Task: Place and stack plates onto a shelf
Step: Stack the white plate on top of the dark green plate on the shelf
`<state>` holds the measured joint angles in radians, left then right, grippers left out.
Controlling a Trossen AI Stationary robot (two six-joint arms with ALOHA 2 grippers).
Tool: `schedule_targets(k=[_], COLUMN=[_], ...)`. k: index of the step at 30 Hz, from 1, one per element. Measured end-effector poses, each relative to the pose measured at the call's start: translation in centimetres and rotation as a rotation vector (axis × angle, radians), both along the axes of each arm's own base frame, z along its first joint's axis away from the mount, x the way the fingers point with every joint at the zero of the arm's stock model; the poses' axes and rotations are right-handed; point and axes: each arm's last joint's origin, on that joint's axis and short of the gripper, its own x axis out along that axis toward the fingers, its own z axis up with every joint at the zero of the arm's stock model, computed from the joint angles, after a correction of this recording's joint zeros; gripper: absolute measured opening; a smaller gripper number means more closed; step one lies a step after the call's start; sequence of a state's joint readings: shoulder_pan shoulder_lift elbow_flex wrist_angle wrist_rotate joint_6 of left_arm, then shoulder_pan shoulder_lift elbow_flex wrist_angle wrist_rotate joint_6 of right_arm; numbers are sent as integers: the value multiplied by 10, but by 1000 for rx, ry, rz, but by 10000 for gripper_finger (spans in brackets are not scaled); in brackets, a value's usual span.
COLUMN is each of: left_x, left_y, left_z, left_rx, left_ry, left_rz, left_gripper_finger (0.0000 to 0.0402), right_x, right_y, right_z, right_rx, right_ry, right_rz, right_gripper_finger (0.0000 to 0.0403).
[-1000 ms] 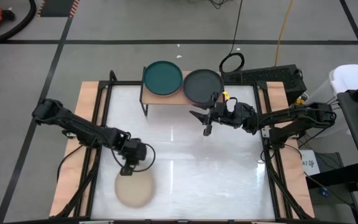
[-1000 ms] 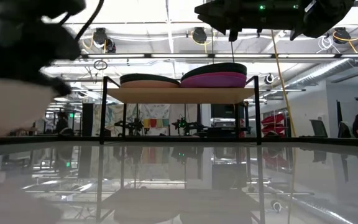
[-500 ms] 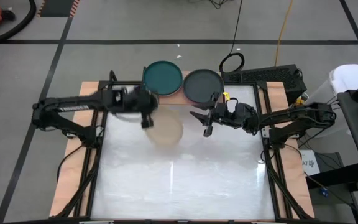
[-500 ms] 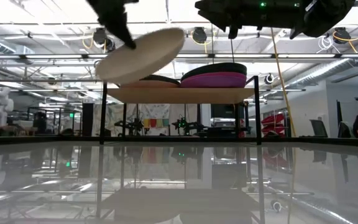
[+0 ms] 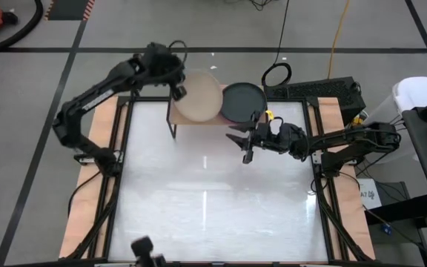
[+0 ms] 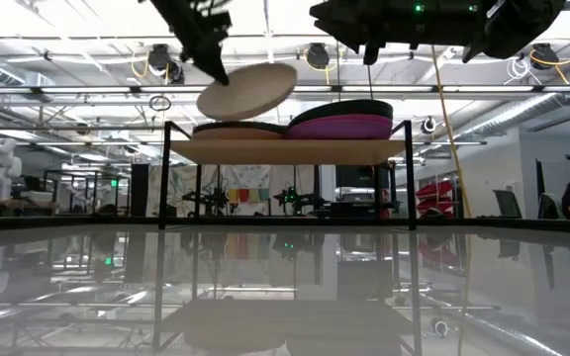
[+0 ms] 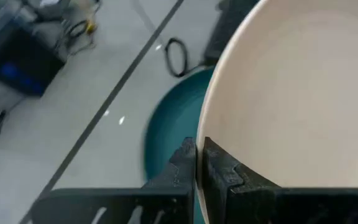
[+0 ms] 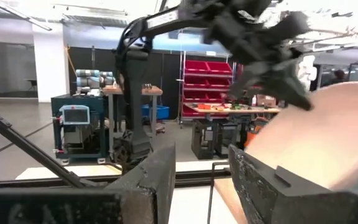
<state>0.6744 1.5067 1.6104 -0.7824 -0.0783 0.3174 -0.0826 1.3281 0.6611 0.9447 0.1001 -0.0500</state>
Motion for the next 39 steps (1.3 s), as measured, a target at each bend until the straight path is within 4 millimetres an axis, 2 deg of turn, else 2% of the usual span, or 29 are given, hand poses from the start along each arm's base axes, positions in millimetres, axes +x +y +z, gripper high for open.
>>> schedule_targets(k=[3, 7, 18, 21, 26, 30, 33, 39], left_x=[-2, -9, -22, -18, -7, -5, -5, -7], left_y=[26, 44, 56, 65, 81, 87, 86, 81], left_z=[-4, 1, 31, 21, -17, -39, -46, -49], left_rx=[-25, -50, 13, -1, -138, -230, -274, -345], left_ry=[-4, -56, -252, -223, -88, 3, 54, 74], left_rz=[58, 78, 104, 138, 164, 174, 167, 118], left_gripper_finger=[15, 23, 15, 15, 15, 15, 15, 15], right_x=[0, 0, 0, 0, 0, 0, 0, 0], right_y=[0, 0, 0, 0, 0, 0, 0, 0], right_z=[-1, -1, -1, -1, -1, -2, -2, -2], right_rx=[15, 15, 9, 6, 6, 10, 9, 9], right_ry=[7, 13, 14, 14, 14, 19, 20, 20], right_rz=[3, 3, 1, 1, 0, 1, 1, 1], right_gripper_finger=[130, 130, 130, 130, 130, 130, 130, 130])
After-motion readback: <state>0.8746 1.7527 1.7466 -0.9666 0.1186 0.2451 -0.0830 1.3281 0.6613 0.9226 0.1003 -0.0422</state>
